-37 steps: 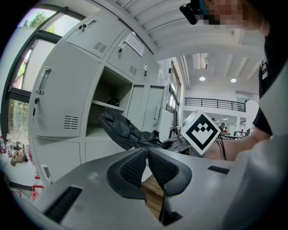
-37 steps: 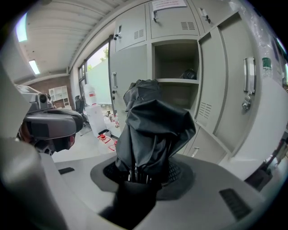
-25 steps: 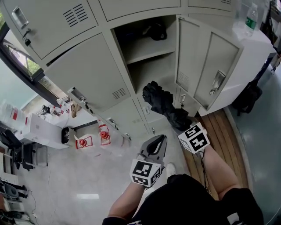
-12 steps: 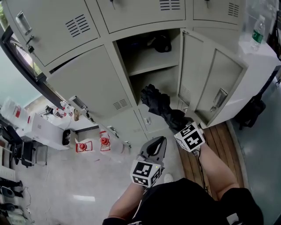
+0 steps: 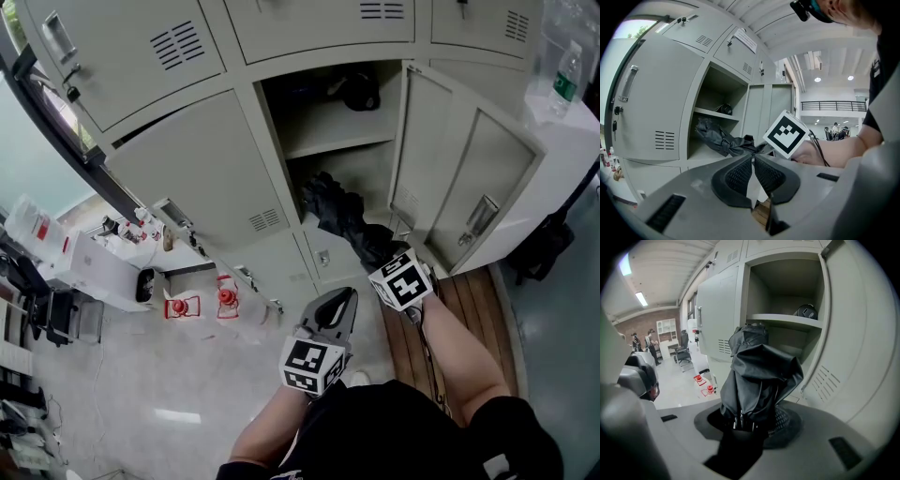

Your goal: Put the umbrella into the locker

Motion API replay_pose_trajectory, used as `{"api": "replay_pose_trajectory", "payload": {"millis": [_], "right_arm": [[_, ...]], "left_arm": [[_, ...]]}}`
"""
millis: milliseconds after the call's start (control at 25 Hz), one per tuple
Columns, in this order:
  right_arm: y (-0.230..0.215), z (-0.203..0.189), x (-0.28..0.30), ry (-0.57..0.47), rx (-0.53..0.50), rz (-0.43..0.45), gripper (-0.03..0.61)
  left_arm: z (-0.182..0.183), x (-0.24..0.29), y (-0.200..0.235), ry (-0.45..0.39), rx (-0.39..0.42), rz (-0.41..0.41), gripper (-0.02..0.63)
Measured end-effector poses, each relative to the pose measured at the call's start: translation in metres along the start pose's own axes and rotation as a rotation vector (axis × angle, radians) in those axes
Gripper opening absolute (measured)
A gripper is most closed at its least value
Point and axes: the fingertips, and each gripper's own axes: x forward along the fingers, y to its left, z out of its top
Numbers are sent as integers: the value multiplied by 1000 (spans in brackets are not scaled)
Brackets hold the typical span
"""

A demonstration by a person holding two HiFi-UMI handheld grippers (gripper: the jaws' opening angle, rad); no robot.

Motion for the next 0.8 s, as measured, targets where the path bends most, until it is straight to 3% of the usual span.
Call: {"api": "replay_pose_trajectory", "payload": {"millis": [800], "right_arm": [[-49,64,89,40,23,-68,221]], "left_arm": [[15,61,86,19,-1,-82,29]]}}
